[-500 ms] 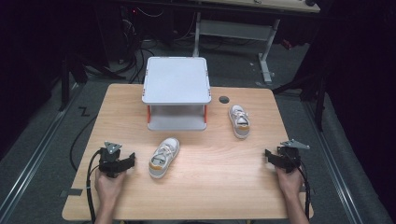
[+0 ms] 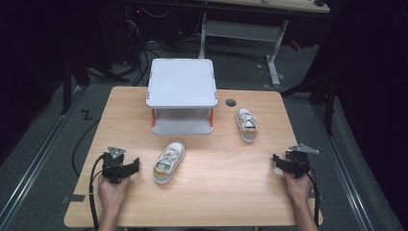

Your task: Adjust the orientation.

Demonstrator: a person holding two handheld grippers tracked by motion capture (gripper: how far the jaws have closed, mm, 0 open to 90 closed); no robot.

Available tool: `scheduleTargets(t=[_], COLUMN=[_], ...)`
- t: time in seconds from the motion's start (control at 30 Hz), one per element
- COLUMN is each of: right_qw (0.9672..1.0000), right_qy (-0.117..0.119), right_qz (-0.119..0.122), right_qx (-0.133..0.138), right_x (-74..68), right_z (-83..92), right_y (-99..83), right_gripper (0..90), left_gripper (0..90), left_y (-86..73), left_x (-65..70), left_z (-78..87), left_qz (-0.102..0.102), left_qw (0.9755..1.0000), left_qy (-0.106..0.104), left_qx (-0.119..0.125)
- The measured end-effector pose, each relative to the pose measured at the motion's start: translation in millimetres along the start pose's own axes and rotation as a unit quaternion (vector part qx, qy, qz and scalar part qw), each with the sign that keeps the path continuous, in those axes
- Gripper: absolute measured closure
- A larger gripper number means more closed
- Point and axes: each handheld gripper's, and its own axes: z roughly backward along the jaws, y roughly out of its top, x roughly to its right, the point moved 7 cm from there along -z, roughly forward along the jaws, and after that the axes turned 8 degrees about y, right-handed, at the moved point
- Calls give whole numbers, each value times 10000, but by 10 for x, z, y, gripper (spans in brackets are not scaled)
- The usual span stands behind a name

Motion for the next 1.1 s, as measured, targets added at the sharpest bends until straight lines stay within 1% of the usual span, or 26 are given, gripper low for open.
scheduleTargets(t=[0.17,0.5,0.63,0.77,0.87,1.0,1.1], right_qw=[10000,10000,10000,10000,10000,10000,10000], right_qy=[7,10,10,14,17,13,16], right_qz=[-3,4,5,3,2,1,4], right_qx=[-4,-1,-3,-8,-12,-11,-10], right_x=[-2,-2,-2,-4,-5,-4,-4], right_z=[0,-1,-1,-1,-1,-1,-2], right_y=[0,0,0,0,-1,0,0], right_gripper=[394,393,391,386,383,382,381], left_gripper=[287,313,332,368,393,410,418], left_y=[-2,-2,-3,-4,-6,-7,-14], left_x=[11,22,33,69,99,118,141], left_z=[6,12,18,32,42,64,87], left_qz=[-45,-63,-153,-238,-276,-188,-186], left_qw=[10000,9999,9998,9994,9992,9989,9986], left_qy=[-44,-68,-109,-228,-274,-422,-498], left_qx=[4,47,55,92,98,66,45])
